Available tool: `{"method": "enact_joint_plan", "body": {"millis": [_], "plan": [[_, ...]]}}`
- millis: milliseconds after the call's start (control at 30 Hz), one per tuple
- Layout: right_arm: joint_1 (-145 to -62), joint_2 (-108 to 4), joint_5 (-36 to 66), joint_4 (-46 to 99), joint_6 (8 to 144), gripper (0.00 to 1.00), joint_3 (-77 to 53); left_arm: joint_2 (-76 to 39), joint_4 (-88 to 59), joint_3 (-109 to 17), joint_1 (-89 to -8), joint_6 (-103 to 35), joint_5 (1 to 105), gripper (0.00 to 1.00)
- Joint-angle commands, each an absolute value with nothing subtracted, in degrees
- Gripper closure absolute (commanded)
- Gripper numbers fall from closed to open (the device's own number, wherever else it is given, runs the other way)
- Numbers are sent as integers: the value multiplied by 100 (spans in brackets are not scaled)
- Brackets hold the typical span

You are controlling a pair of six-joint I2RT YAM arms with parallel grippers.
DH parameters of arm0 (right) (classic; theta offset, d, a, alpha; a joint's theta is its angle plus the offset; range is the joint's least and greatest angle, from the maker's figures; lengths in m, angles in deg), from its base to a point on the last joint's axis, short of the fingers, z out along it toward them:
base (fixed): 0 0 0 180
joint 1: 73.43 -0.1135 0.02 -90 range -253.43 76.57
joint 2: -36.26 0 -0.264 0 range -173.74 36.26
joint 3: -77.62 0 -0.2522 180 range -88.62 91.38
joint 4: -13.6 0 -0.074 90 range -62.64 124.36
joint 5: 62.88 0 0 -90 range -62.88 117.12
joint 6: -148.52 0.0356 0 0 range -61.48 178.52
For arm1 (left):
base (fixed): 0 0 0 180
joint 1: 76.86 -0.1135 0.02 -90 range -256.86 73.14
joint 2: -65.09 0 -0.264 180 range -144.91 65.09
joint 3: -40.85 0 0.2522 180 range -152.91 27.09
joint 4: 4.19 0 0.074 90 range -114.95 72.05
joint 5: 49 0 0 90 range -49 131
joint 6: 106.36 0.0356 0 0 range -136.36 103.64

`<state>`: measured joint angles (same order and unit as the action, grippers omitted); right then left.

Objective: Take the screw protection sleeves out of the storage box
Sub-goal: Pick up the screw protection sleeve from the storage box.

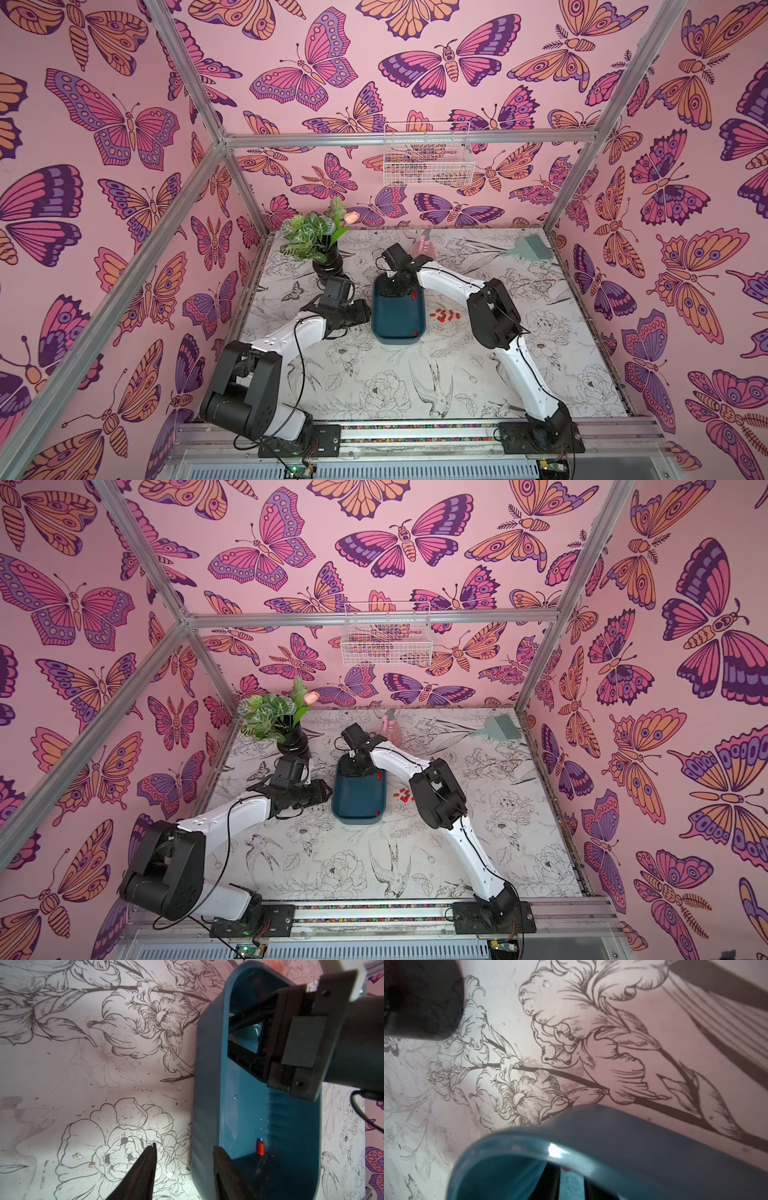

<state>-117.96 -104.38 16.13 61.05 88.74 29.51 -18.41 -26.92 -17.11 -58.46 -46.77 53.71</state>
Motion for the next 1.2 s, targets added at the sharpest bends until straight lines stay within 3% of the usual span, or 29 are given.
{"method": "enact_joint_plan", "body": {"millis": [0,433,1167], "plan": [[-11887,-10545,1633,6230,8900,78,3039,-1904,-2663,-1730,-5875,-4586,5500,51],[-11880,-10065,1648,6155,8840,89,2743,-1831,-2673,-1725,-5875,-4569,5540,52],[-11881,-7924,1893,6440,8482,89,1527,-1457,-2687,-1593,-5882,-4630,5515,53]]}}
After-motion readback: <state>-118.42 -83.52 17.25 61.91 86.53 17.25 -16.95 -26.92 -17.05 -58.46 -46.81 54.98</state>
